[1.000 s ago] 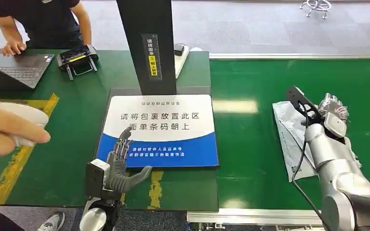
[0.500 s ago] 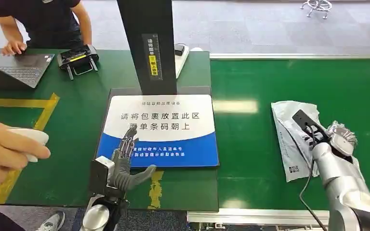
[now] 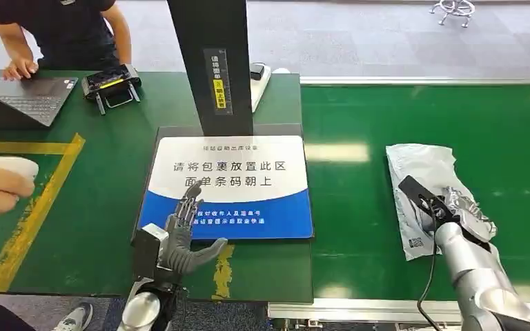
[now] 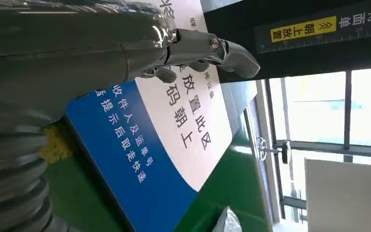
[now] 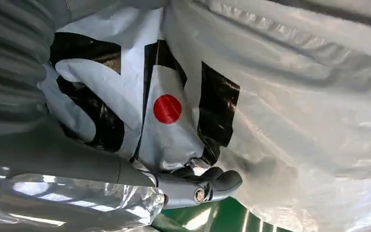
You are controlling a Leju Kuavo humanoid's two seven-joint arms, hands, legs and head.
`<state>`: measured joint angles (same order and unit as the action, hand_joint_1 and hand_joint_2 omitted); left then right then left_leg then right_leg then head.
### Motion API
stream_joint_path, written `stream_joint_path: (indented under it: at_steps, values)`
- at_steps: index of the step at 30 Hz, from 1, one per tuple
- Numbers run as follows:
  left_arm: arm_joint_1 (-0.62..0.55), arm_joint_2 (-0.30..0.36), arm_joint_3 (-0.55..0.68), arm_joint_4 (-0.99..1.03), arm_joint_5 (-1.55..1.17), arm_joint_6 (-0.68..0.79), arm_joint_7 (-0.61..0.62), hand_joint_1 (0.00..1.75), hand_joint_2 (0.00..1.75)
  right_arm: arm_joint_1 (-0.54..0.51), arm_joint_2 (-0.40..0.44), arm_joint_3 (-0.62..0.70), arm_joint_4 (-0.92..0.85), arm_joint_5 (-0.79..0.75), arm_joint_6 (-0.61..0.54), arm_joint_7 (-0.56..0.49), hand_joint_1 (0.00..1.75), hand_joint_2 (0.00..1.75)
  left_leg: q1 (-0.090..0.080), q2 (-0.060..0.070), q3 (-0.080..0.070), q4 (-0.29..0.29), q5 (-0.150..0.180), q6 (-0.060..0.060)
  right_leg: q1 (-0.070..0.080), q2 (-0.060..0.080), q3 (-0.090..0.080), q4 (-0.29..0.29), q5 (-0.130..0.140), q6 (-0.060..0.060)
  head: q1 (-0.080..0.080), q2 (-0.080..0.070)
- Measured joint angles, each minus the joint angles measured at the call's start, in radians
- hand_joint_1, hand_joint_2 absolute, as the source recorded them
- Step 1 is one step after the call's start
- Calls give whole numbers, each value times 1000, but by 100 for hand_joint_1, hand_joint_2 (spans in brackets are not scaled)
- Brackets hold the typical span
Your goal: Moved the parcel from conveyor to table for the left to box.
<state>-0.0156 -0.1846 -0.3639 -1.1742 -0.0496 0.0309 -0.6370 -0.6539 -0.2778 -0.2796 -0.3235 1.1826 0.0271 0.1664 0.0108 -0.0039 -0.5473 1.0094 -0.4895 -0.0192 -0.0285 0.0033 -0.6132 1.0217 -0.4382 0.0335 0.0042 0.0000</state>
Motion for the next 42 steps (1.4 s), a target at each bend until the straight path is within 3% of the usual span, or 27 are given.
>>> stream_joint_path:
  at_steps: [23, 32, 42]
  values:
    - [-2, 0, 0, 8, 1, -2, -2, 0, 175, 33, 35, 0, -23, -11, -51, -39, 175, 175, 0, 0, 0, 0, 0, 0, 0, 0, 0, 0, 0, 0, 0, 0]
    - [5, 0, 0, 11, 14, 16, -26, 0, 175, 87, 50, -1, -91, -42, -231, -154, 175, 175, 0, 0, -1, 0, 0, 0, 0, 0, 0, 0, 0, 0, 0, 0]
    - [18, 0, 6, 11, 14, 17, -27, 0, 175, 135, 64, 38, -305, -60, -304, -230, 175, 175, 0, 0, -2, 0, 0, 0, 0, 0, -1, 0, 0, 0, 0, 0]
